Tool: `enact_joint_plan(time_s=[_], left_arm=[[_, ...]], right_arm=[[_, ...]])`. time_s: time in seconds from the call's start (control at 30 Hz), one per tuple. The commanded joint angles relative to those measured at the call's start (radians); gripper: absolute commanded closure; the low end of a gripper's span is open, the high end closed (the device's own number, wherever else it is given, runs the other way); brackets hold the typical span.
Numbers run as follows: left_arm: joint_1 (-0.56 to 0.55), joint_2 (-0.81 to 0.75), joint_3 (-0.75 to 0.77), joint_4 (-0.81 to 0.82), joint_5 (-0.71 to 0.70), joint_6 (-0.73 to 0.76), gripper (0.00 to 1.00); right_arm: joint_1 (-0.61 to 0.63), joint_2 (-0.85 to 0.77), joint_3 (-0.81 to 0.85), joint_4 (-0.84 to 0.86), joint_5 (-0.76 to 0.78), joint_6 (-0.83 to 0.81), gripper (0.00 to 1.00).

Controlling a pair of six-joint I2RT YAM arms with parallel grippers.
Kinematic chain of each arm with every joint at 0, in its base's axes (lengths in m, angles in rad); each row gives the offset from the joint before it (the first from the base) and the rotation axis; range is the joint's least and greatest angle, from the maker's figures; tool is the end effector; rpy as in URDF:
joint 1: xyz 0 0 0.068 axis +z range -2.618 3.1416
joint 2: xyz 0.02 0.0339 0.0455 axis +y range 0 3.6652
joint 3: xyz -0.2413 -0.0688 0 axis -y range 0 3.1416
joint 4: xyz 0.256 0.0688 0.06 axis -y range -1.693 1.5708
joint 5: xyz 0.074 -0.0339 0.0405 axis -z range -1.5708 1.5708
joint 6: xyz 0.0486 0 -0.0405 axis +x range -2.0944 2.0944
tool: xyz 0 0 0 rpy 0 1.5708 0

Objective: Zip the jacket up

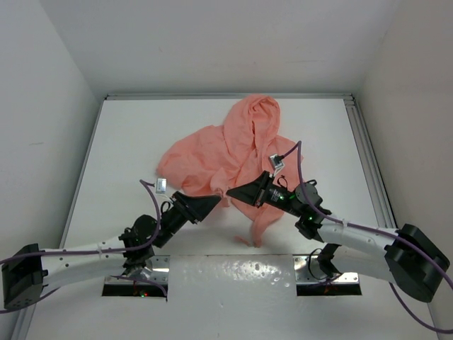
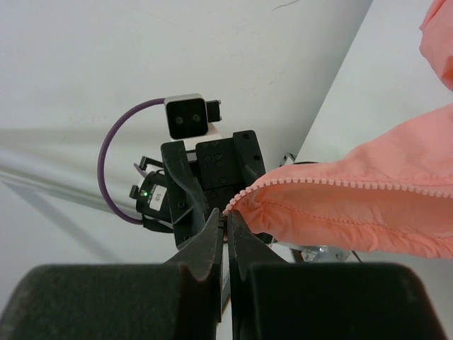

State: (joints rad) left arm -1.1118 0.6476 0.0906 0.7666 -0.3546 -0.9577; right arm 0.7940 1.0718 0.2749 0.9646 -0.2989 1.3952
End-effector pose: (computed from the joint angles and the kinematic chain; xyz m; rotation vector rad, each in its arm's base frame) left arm 0.1009 -0.1660 0.1995 -0.2165 1.5283 -1.4624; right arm 0.1616 0.1848 0.2043 0.2175 1.7417 1.9368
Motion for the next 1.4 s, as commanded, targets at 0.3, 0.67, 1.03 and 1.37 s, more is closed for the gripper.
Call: enact_joint_plan(time_s=[0.3,0.67,1.03,1.37], left_arm=[[-0.008,0.122,0.101,0.125,0.036,0.039,0.55],[-0.008,0.112,0.116,0.115,-0.017,0.056,0.82],[-0.010,0.122,0.130,0.103,0.034,0.074,1.00],[-0.008,0.129,0.156,0.079,0.085,0.102,0.76]], right_arm=[[-0.004,-0.013,0.003,0.032,-0.020,-0.029,1.00],[-0.004,-0.024,-0.022,0.048,-0.016,-0.013,1.00],[-0.004,-0.032,-0.011,0.028,-0.003,-0.027,1.00],[-0.004,-0.038,0.007,-0.009,-0.008,-0.048,1.00]])
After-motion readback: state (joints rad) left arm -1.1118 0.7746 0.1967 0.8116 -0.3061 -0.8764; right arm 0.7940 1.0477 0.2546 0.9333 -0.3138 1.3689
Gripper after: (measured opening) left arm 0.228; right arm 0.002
